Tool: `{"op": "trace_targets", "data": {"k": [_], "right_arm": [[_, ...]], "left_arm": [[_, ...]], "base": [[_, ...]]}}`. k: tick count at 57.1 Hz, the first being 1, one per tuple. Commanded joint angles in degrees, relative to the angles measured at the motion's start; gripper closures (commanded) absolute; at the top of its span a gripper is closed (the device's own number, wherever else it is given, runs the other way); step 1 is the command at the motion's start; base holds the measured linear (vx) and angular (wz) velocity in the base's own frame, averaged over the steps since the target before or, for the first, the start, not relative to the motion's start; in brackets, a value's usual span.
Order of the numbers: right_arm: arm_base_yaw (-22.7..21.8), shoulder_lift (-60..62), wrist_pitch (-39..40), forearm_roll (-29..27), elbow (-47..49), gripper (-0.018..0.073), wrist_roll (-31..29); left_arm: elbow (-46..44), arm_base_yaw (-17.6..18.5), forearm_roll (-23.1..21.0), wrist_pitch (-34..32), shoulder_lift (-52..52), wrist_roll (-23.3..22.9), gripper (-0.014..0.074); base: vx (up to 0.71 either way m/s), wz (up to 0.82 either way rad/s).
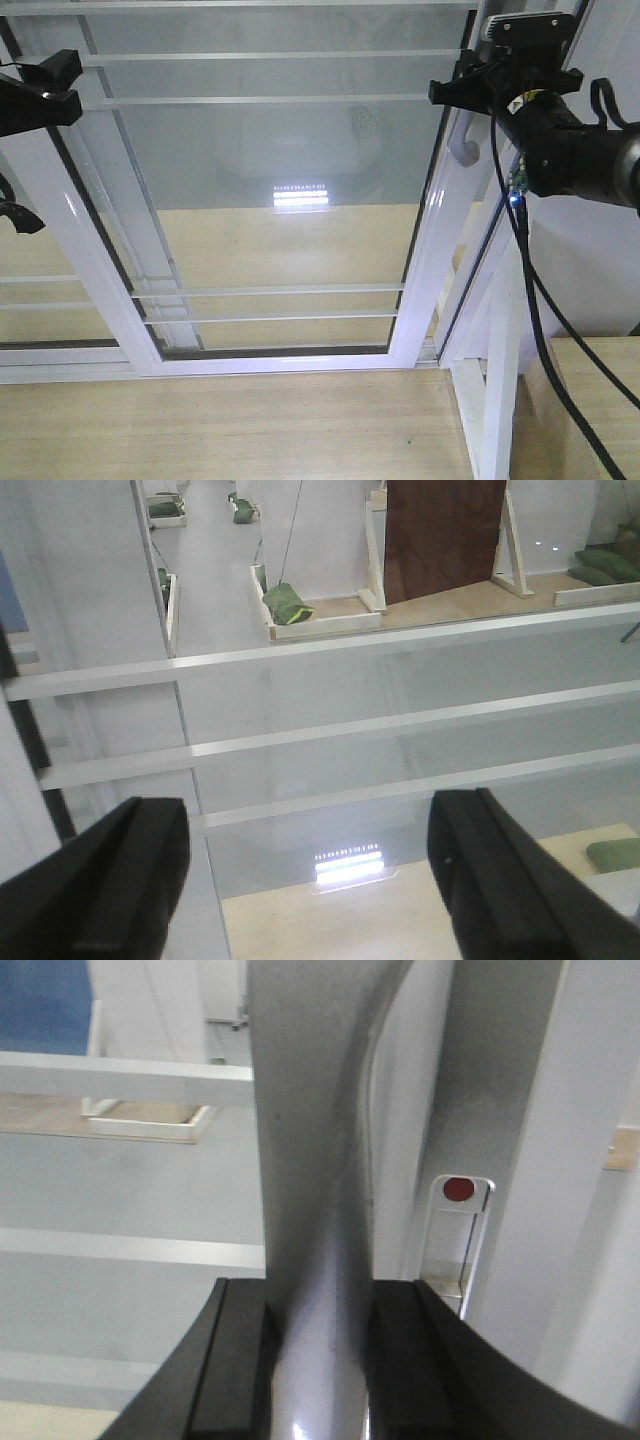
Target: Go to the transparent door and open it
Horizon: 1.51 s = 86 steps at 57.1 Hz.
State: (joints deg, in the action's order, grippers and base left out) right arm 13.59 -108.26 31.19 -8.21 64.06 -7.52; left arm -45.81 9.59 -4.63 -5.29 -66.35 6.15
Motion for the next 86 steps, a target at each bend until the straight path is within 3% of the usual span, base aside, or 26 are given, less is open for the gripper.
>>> {"op": "trace_targets", "data": {"k": [1, 24, 41, 51, 57, 71, 86], "right_arm": [[5.8, 3.4, 3.6, 8.2, 1.5, 0.0568, 0.9], [13.1, 3.4, 4.0, 8.2, 1.5, 0.0568, 0.9], [16.0, 3.5, 4.9, 8.2, 1.5, 0.0568, 0.7], [14.8, 4.7, 4.7, 5.4, 1.3, 0.0568, -1.5], [13.6, 7.0, 0.6, 4.0, 1.3, 0.0568, -2.7], [10.6, 12.9, -9.7, 5.3, 1.3, 0.0568, -4.6], [8.8, 14.4, -11.4, 5.1, 1.3, 0.0568, -8.8]], "left_arm": [[-2.2, 0.1, -0.2, -4.4, 1.0, 0.0, 0.0004], [-2.2, 0.1, -0.2, -4.4, 1.0, 0.0, 0.0004], [-2.2, 0.1, -0.2, -4.4, 0.9, 0.0, 0.0004], [-2.2, 0.1, -0.2, -4.9, -1.2, 0.0, 0.0004], [-2.2, 0.1, -0.2, -6.5, -3.7, 0.0, 0.0004], [-2.2, 0.1, -0.2, -15.6, -11.4, 0.0, 0.0004], [-2.3, 0.3, 1.9, -24.7, -19.4, -1.5, 0.0004]], "base": [[0.00, 0.00], [0.00, 0.01], [-0.01, -0.01], [0.00, 0.00], [0.00, 0.00], [0.00, 0.00], [0.00, 0.00]]}}
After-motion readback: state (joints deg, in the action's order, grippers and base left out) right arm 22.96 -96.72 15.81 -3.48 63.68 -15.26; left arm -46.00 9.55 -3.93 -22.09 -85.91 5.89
